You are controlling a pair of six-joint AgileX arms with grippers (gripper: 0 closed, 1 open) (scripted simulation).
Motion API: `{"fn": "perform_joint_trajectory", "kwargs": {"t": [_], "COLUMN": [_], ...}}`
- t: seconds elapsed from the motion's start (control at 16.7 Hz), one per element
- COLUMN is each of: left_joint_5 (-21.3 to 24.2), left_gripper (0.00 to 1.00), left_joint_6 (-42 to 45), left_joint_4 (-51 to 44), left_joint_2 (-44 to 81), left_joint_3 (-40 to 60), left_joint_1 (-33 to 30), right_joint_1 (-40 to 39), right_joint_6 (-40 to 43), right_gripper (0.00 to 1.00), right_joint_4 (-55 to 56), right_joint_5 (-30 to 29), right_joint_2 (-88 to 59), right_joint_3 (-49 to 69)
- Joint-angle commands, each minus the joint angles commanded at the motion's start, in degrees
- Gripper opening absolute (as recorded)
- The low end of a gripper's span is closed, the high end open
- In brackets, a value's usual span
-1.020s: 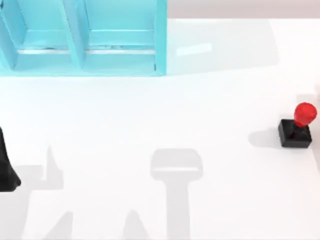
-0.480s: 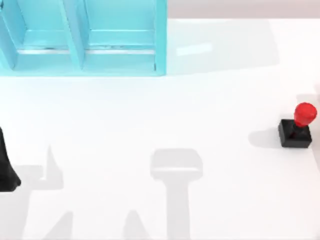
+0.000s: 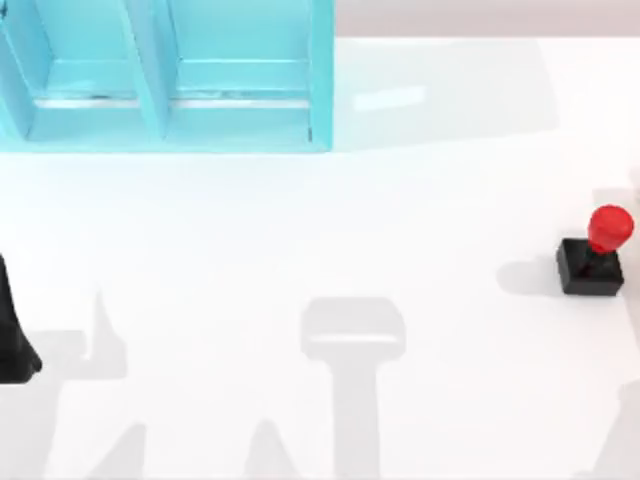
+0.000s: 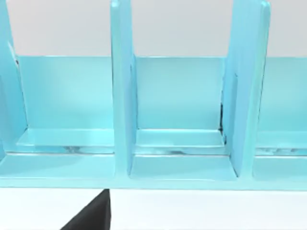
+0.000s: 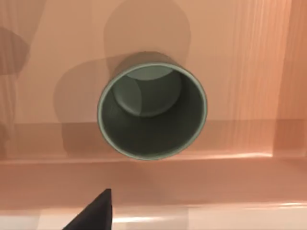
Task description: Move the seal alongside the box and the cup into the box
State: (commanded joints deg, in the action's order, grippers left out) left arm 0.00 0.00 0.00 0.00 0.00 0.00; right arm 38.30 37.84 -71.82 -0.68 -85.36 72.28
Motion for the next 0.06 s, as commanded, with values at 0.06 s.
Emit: {"fn": "perform_joint_trajectory", "kwargs": {"t": [0.06], "left_joint_5": [0.0], "left_gripper": [1.0], "left_joint_6": [0.0], "left_joint_4": [0.0], "left_joint_2": [0.0], "left_joint_3": [0.0], "left_joint_1": [0.0], "right_joint_1": [0.0], "right_joint_6": [0.0], "right_gripper": [1.0], "right_joint_4": [0.0], "right_joint_5": [0.0], "right_joint_2": [0.0], "right_joint_3": [0.0]}}
